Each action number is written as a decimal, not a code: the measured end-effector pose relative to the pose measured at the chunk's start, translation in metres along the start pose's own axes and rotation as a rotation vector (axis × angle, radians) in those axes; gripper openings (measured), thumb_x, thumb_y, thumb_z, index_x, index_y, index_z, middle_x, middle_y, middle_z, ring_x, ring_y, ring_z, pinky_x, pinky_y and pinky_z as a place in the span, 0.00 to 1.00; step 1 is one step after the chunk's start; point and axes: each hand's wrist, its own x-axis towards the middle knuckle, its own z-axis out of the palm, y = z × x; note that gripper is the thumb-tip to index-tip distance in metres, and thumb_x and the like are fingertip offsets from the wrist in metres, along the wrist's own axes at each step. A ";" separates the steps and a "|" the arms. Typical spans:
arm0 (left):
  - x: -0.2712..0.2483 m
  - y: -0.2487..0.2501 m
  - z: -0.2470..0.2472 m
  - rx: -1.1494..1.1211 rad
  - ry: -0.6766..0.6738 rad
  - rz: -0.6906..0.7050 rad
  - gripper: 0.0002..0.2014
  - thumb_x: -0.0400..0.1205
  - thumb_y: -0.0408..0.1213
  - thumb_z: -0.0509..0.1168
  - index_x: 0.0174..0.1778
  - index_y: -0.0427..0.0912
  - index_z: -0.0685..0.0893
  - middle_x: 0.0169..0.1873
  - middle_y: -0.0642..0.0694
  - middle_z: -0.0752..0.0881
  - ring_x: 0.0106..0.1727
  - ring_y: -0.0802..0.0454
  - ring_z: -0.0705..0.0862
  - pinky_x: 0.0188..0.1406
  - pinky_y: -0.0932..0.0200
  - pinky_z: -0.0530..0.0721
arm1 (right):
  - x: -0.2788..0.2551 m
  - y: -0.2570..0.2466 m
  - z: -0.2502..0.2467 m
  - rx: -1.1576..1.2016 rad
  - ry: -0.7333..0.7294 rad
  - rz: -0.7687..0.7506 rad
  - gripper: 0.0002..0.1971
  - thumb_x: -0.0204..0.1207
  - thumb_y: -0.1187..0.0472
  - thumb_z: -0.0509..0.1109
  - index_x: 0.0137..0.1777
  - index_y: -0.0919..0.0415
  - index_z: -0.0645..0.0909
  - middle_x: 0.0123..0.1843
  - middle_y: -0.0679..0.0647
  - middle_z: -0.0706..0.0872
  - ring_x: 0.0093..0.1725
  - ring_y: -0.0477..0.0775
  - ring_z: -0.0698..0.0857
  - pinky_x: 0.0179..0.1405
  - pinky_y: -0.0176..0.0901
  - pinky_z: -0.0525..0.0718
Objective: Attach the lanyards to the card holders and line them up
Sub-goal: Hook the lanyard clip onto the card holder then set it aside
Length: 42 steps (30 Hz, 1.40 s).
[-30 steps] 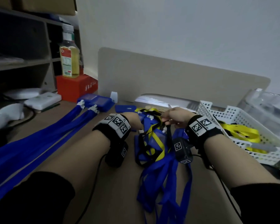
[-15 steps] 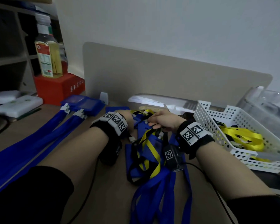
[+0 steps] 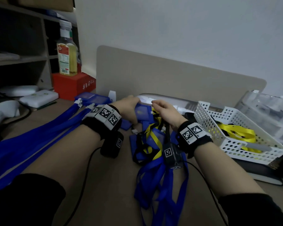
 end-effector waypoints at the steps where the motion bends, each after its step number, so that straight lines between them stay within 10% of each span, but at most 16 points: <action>1: -0.007 0.001 -0.002 -0.057 -0.001 0.049 0.40 0.65 0.35 0.80 0.73 0.44 0.69 0.62 0.48 0.69 0.64 0.47 0.74 0.59 0.56 0.77 | -0.006 -0.001 0.001 0.007 -0.006 -0.014 0.14 0.85 0.59 0.62 0.66 0.61 0.79 0.60 0.56 0.84 0.60 0.54 0.83 0.64 0.46 0.80; 10: -0.050 -0.002 -0.001 -0.210 0.183 0.149 0.40 0.66 0.28 0.77 0.75 0.43 0.69 0.67 0.43 0.70 0.69 0.46 0.70 0.62 0.58 0.72 | -0.047 -0.002 -0.001 0.072 -0.050 -0.058 0.22 0.84 0.55 0.62 0.26 0.58 0.72 0.26 0.54 0.76 0.28 0.48 0.74 0.34 0.40 0.72; 23: -0.047 0.010 0.018 -0.220 0.232 0.102 0.41 0.70 0.36 0.74 0.79 0.58 0.65 0.70 0.51 0.71 0.69 0.44 0.65 0.60 0.57 0.65 | -0.049 0.011 0.005 0.451 -0.038 -0.063 0.15 0.83 0.66 0.61 0.33 0.62 0.76 0.28 0.53 0.67 0.24 0.44 0.62 0.32 0.39 0.58; 29: -0.053 0.013 0.010 -0.002 0.248 0.041 0.41 0.71 0.40 0.74 0.79 0.60 0.64 0.71 0.51 0.71 0.69 0.43 0.63 0.53 0.53 0.59 | -0.051 0.005 0.000 0.576 -0.011 0.041 0.09 0.84 0.65 0.62 0.45 0.67 0.81 0.26 0.51 0.82 0.25 0.43 0.72 0.30 0.31 0.77; 42: -0.058 0.024 0.005 0.394 0.428 0.153 0.34 0.72 0.36 0.66 0.76 0.59 0.68 0.66 0.56 0.72 0.66 0.48 0.65 0.51 0.55 0.56 | -0.053 0.001 0.006 0.300 0.115 -0.008 0.09 0.78 0.71 0.67 0.37 0.66 0.84 0.22 0.50 0.83 0.19 0.40 0.74 0.23 0.29 0.76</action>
